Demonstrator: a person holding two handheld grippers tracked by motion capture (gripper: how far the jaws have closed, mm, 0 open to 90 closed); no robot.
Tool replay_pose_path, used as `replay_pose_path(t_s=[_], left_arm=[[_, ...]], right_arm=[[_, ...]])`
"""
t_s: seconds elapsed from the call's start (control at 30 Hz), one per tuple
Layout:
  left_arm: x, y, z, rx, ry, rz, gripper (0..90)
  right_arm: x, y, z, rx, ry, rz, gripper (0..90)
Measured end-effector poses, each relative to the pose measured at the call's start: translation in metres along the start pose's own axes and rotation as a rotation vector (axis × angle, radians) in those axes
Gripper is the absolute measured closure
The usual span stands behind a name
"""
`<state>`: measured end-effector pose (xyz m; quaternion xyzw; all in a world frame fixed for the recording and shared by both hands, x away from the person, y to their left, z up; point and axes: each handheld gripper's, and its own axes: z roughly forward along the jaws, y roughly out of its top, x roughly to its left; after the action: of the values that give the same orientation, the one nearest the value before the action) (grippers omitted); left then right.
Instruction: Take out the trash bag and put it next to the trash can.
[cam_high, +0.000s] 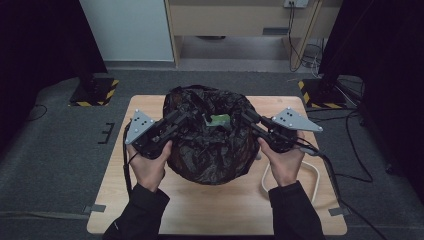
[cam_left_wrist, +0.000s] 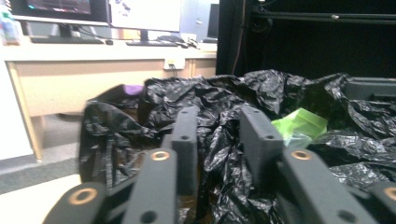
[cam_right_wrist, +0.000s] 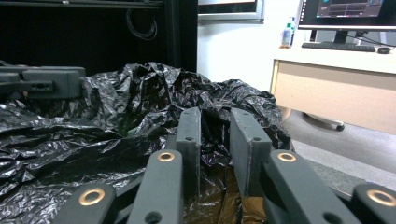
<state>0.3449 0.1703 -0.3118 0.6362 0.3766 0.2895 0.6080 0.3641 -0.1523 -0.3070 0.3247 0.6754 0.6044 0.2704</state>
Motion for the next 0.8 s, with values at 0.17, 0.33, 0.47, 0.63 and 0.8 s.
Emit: replay_pose_path(t_s=[0.17, 0.33, 0.47, 0.63, 0.8], left_arm=[[-0.0006, 0.0010, -0.0016, 0.016, 0.021, 0.026, 75.0], [0.0002, 0.0023, -0.0025, 0.015, 0.028, 0.031, 81.1], [0.0034, 0.0034, -0.0061, -0.002, 0.004, 0.019, 87.1], [0.0004, 0.0051, -0.0081, -0.049, -0.031, 0.019, 88.1], [-0.0057, 0.0086, -0.0070, -0.092, -0.092, 0.007, 88.4]], right_arm=[[-0.0015, 0.0010, -0.0011, 0.002, -0.002, -0.012, 81.0], [-0.0033, 0.0025, -0.0028, 0.008, 0.006, -0.015, 86.6], [-0.0054, 0.0049, -0.0047, -0.006, 0.024, -0.009, 89.4], [-0.0059, 0.0075, -0.0064, -0.029, 0.057, 0.007, 90.0], [-0.0054, 0.0096, -0.0074, -0.054, 0.081, 0.002, 90.0]])
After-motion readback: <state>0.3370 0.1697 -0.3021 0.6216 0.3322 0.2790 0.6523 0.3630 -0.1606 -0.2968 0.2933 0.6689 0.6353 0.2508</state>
